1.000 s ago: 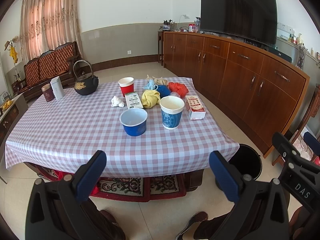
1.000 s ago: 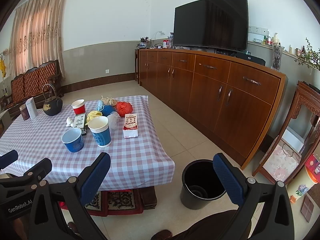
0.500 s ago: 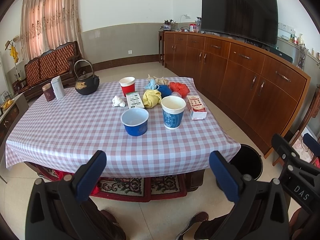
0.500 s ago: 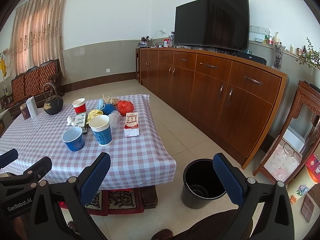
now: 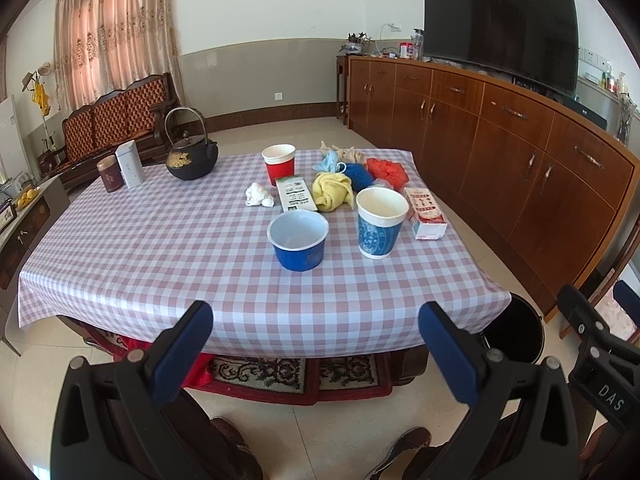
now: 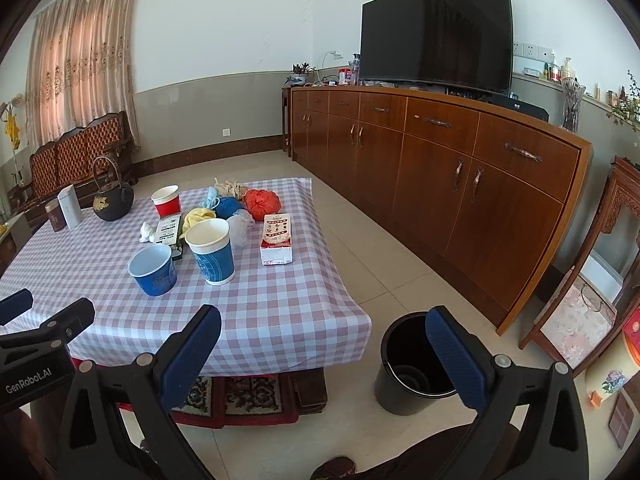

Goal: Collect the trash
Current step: 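Move both tools toward the blue bowl and the blue-and-white paper cup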

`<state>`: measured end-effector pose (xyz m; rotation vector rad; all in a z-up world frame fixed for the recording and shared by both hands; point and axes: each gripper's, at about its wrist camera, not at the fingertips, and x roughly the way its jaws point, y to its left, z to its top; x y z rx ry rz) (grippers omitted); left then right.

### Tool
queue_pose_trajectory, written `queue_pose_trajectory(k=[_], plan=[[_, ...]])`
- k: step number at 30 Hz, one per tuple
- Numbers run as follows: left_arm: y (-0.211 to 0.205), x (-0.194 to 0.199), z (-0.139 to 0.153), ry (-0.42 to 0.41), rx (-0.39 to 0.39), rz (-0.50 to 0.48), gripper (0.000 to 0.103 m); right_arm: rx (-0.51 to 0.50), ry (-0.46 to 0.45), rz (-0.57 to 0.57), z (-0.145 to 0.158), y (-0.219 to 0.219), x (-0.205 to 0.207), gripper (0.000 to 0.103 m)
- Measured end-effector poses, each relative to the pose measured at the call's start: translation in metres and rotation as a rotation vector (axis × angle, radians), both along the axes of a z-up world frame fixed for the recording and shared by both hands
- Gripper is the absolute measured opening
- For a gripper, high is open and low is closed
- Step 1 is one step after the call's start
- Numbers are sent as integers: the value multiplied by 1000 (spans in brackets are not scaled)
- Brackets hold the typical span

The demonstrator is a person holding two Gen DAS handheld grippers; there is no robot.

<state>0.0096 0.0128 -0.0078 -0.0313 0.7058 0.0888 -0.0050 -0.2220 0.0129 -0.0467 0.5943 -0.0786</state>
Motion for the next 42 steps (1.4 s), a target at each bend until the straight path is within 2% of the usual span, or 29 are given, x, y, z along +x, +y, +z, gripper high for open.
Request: queue_pose_trajectory(k=[16,26,42], plan=[[25,52,-33,60,16,40,103,26,57,109,-29,32,59,103],[42,84,-50,92,-14,75,103,54,111,160,-48,54,106,103],[41,124,-67,110,0,57,103,56,161,203,-75,76,159,103]])
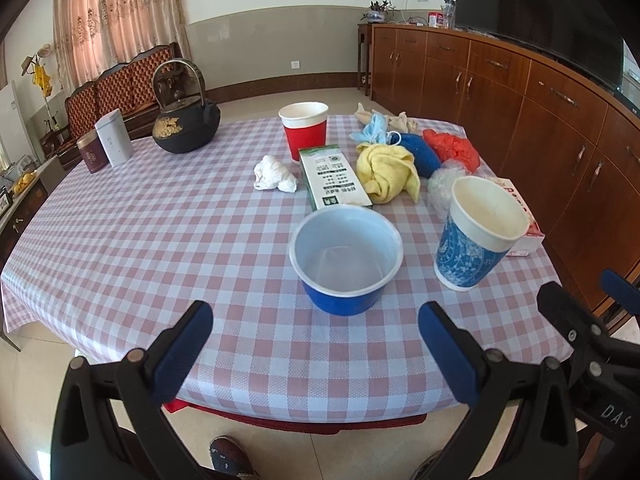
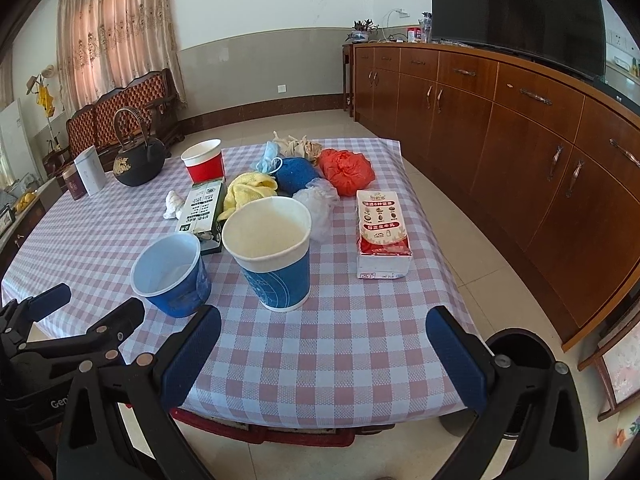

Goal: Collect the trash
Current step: 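Move both tools toward the blue bowl and the blue-and-white paper cup, then grasp the blue bowl with the left tool while the right tool grasps the paper cup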

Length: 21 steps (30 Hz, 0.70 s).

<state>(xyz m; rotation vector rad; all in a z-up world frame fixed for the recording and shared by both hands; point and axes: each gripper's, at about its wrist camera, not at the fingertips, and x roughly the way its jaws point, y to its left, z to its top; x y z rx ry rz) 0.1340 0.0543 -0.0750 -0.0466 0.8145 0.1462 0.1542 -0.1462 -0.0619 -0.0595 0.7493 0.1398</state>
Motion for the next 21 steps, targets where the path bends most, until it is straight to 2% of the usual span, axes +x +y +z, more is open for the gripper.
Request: queue_pose_trajectory(k=[8,21], plan=[[-5,19,-18,19,12,-17,103,11,29,7,-15,1,19,103],[-6,47,-34,19,36,-27,103,16,57,81,-32,21,55,103]])
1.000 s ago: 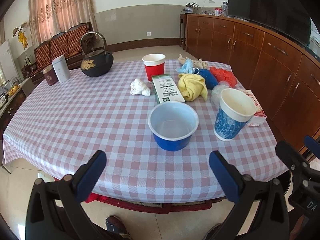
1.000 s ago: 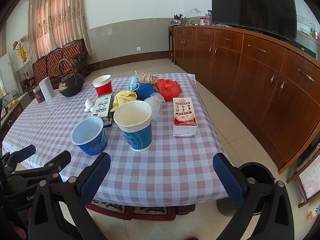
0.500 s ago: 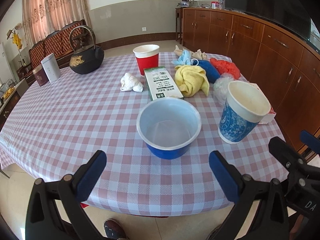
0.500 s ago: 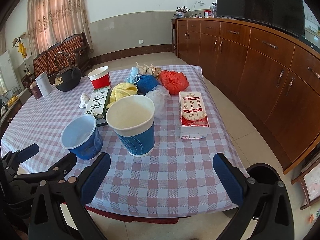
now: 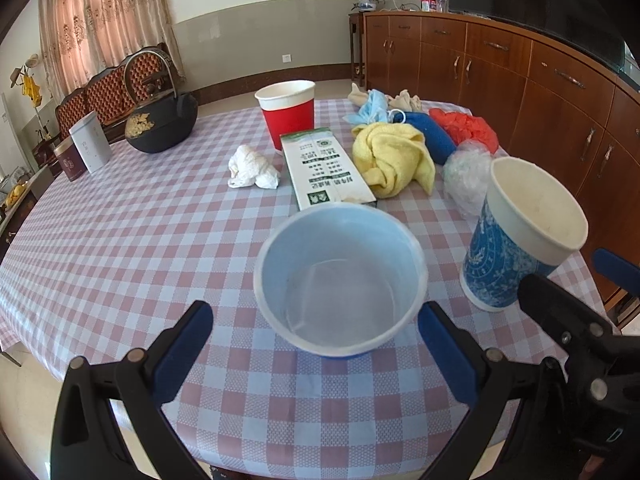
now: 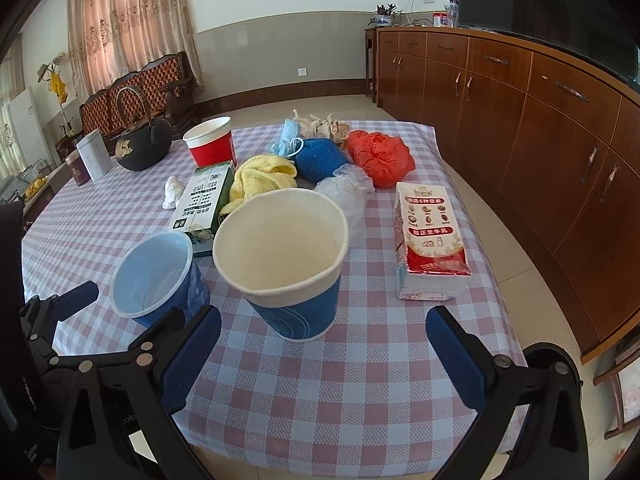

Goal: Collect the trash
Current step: 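Grasp the blue bowl with the left tool while the right tool grasps the paper cup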

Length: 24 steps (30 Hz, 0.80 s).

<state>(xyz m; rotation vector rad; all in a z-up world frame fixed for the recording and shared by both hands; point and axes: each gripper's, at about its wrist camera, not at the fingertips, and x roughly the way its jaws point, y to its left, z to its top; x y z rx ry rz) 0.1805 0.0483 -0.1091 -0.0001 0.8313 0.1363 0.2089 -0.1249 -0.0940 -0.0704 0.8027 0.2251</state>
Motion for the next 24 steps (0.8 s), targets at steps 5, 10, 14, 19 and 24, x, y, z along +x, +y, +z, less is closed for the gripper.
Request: queue_pose_trajectory(k=[5,10,14,19,24], plan=[[2,10,-4,2,-12,4,103,4,5,0,-6,5,12,103],[7,16,-5,-7,-31,12,93,24,7,0,-9,9,23,103],[10,19,-9,10,-56,3,78,31,2,5,-11,12,29,103],[12,18,-10,9,-74,-5,76,45,-11,9,-12,13,32,103],[14,14,-9,-4,-88,-11,76,47,-38,12,-11,14,32,97]])
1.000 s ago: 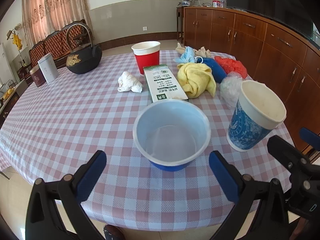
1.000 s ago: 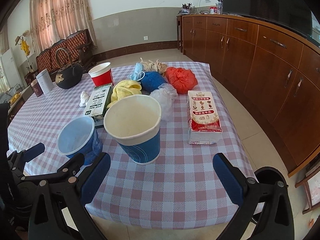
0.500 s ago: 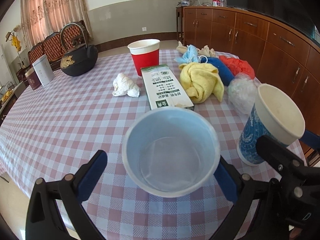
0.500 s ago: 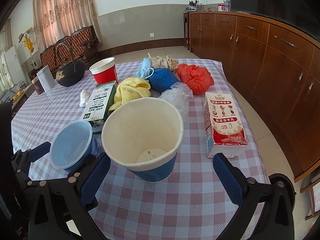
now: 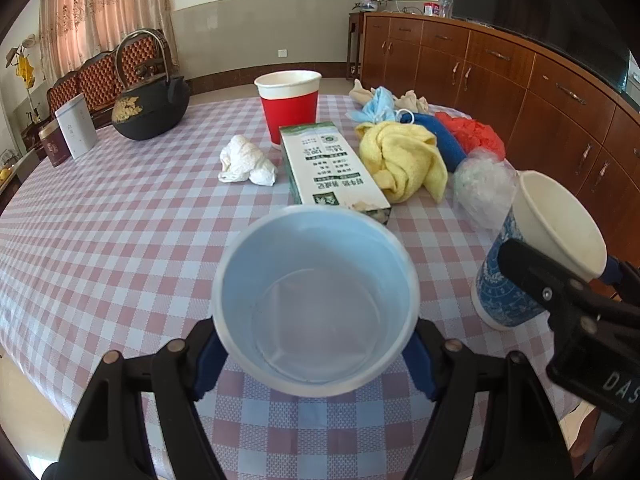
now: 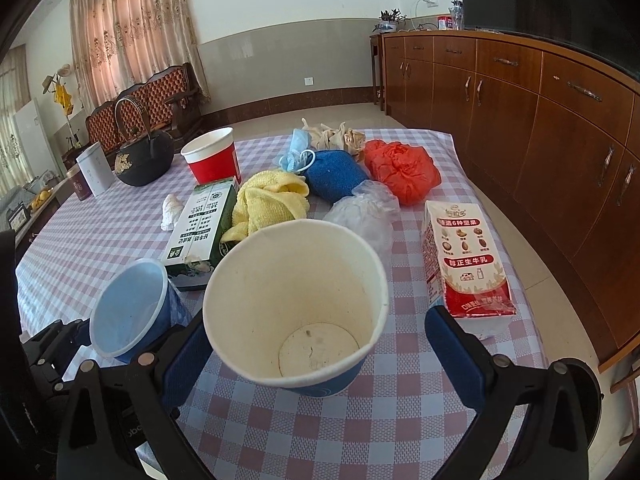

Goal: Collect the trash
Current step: 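Grasp the blue bowl with the left tool while the right tool grasps the paper cup, then carry the bowl and paper cup in both tools over the black trash bin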

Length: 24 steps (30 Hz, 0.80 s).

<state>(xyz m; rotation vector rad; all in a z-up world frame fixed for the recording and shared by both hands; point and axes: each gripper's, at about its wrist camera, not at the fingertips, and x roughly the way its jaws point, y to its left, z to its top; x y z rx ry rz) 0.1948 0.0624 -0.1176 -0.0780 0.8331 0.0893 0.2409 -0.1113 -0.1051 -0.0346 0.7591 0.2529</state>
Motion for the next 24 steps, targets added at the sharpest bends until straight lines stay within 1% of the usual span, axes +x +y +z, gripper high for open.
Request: queue_pose_trajectory(k=[1,3,4,9,15,19,24], plan=[[0,-1,1,-4,-3,-3,76,2,-3,4,1,0,0,92],[0,-3,3,-13,-9,-8,75,9,9,18,0,1,2,71],[0,-4,4,-20,-10,-11,75,12,19,24,-1,1,4,66],[0,-10,12,-40,-20,-19,75,26,9,37,2,-1,-1,61],[-12,-22,33,-73,-31,-53,75,45,-44,22,24,-21,-24,60],[-36,-30,49,-90,-53,-113,75,56,-66,-35,39,-54,-45,60],[-89,-37,64,-95,-86,-243,75,50,-83,-153,52,-115,-73,60]])
